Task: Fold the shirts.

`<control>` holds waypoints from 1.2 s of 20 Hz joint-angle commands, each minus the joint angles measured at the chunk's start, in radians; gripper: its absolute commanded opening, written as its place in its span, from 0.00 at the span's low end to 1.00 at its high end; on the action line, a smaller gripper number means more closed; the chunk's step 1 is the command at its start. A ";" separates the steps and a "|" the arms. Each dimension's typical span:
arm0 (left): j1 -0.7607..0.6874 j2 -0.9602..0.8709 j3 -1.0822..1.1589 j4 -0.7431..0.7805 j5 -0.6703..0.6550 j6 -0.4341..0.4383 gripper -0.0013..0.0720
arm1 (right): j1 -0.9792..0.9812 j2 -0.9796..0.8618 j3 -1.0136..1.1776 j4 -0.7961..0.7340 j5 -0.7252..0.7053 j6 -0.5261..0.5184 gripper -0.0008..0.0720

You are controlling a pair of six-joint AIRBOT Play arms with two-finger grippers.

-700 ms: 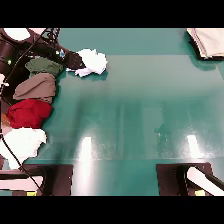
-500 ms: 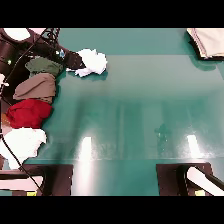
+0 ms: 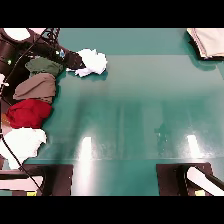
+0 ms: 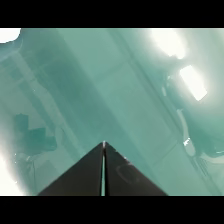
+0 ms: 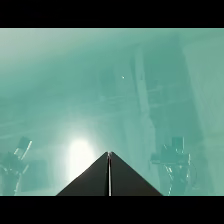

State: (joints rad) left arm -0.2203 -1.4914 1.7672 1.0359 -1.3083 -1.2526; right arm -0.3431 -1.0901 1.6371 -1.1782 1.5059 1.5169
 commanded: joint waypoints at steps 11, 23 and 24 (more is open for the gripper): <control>0.039 -0.145 0.000 0.275 0.502 -0.218 0.87 | 0.001 0.000 0.001 0.009 -0.021 0.000 0.04; 0.127 -0.534 0.005 -0.174 0.800 -0.048 0.87 | 0.000 0.000 0.000 0.006 -0.015 0.000 0.04; 0.127 -0.534 0.008 -0.191 0.799 -0.048 0.73 | 0.000 0.000 0.000 0.005 -0.016 0.000 0.04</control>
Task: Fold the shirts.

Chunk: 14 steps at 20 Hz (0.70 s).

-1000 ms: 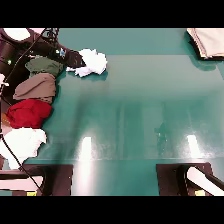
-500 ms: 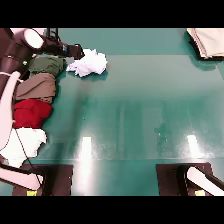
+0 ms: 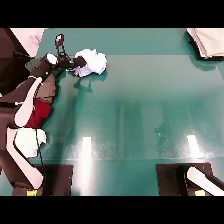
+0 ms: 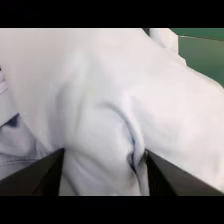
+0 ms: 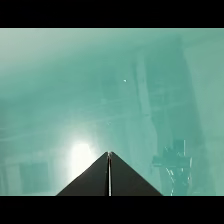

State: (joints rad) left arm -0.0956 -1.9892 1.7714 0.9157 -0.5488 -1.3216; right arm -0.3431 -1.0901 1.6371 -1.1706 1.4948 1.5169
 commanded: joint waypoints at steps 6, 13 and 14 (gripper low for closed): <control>0.002 -0.034 0.317 -0.079 -0.258 0.088 0.05 | 0.001 -0.037 0.002 0.003 -0.027 0.000 0.04; -0.009 0.357 0.372 -0.351 -0.755 0.335 0.05 | 0.000 0.058 0.001 0.113 -0.179 0.000 0.04; -0.023 0.402 0.372 -0.355 -0.833 0.335 0.05 | 0.000 0.077 0.001 0.119 -0.196 0.000 0.04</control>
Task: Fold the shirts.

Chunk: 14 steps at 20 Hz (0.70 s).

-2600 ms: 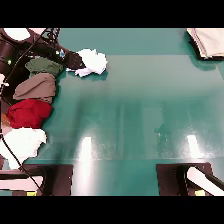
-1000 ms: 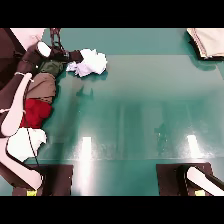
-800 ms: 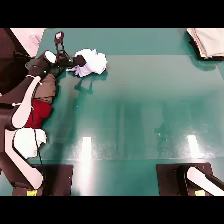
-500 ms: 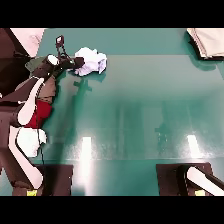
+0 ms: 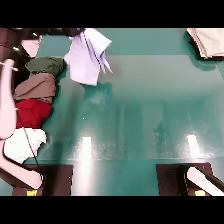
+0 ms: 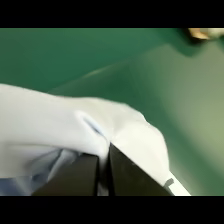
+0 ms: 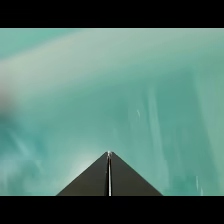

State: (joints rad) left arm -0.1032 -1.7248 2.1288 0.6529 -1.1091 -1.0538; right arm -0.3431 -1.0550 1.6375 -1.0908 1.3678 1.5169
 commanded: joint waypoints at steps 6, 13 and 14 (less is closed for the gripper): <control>-0.158 0.263 -0.234 0.106 -0.359 0.082 0.05 | 0.000 0.168 0.001 0.050 -0.082 0.000 0.04; -0.093 0.162 -0.405 0.222 -0.264 -0.182 0.91 | 0.000 0.284 0.000 0.041 -0.083 0.000 0.04; -0.044 0.170 -0.406 0.225 -0.336 -0.195 0.91 | 0.000 0.290 0.000 0.042 -0.084 0.000 0.04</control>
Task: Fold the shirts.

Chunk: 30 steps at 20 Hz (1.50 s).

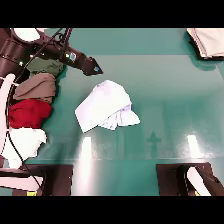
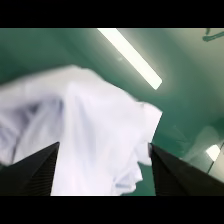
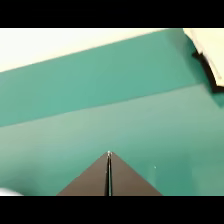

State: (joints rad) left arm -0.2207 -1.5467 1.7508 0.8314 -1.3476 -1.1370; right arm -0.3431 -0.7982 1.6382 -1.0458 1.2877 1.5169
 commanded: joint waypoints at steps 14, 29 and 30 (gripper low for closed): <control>0.215 0.453 -1.197 -0.082 0.233 -0.026 0.77 | 0.001 -0.089 -0.001 0.008 0.135 0.000 0.04; 0.067 0.375 -1.151 -0.198 0.435 -0.034 0.05 | 0.001 -0.113 -0.021 0.008 0.200 0.000 0.04; 0.067 0.382 -1.104 -0.183 0.406 -0.034 0.05 | 0.003 -0.103 -0.067 0.007 0.218 0.000 0.04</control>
State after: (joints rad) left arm -0.1501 -1.1694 0.5739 0.6537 -0.9028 -1.1721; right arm -0.3428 -0.9108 1.6161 -1.0382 1.4586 1.5166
